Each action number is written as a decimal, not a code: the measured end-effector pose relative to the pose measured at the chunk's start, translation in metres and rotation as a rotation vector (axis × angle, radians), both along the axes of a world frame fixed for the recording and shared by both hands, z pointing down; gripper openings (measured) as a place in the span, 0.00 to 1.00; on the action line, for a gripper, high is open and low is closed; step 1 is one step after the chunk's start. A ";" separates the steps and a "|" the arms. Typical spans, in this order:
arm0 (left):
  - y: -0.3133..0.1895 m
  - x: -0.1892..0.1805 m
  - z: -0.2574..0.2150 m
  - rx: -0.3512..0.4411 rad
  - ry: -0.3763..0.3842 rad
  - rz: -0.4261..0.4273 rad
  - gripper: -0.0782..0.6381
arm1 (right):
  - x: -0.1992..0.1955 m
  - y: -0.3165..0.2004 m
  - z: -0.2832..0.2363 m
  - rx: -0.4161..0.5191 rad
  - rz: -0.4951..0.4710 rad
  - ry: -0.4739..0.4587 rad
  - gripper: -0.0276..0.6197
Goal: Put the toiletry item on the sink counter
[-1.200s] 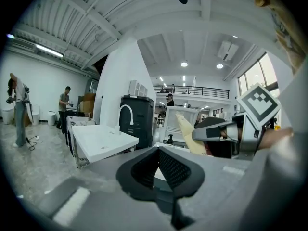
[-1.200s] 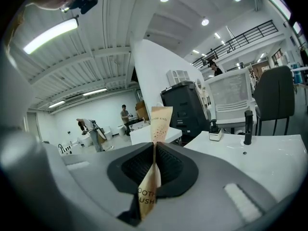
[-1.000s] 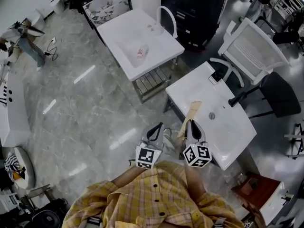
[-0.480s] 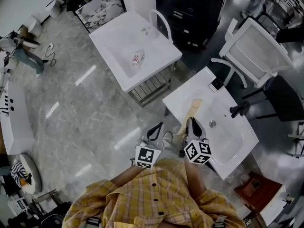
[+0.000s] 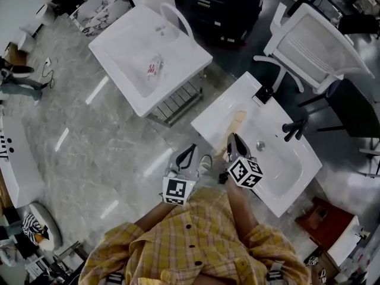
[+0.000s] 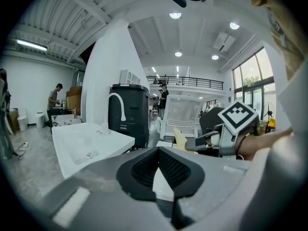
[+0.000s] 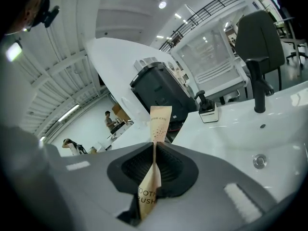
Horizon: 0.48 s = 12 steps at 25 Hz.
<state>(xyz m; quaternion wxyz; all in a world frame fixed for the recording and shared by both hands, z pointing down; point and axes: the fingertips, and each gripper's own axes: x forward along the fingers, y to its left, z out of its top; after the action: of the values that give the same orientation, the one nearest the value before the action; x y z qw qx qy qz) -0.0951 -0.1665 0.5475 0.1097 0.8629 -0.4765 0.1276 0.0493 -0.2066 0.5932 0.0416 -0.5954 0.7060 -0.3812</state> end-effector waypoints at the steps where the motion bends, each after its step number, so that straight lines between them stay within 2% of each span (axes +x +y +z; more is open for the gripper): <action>1: -0.002 0.001 0.002 -0.005 -0.001 0.002 0.11 | 0.003 -0.003 0.006 -0.012 0.010 -0.008 0.07; 12: -0.027 0.008 0.019 -0.048 -0.030 -0.006 0.11 | 0.016 -0.054 0.056 -0.099 0.065 -0.069 0.07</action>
<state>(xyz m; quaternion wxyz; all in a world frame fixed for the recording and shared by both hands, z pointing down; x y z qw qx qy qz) -0.0874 -0.1934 0.5664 0.1236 0.8566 -0.4775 0.1518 0.0648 -0.2607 0.6497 0.0490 -0.6059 0.6646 -0.4345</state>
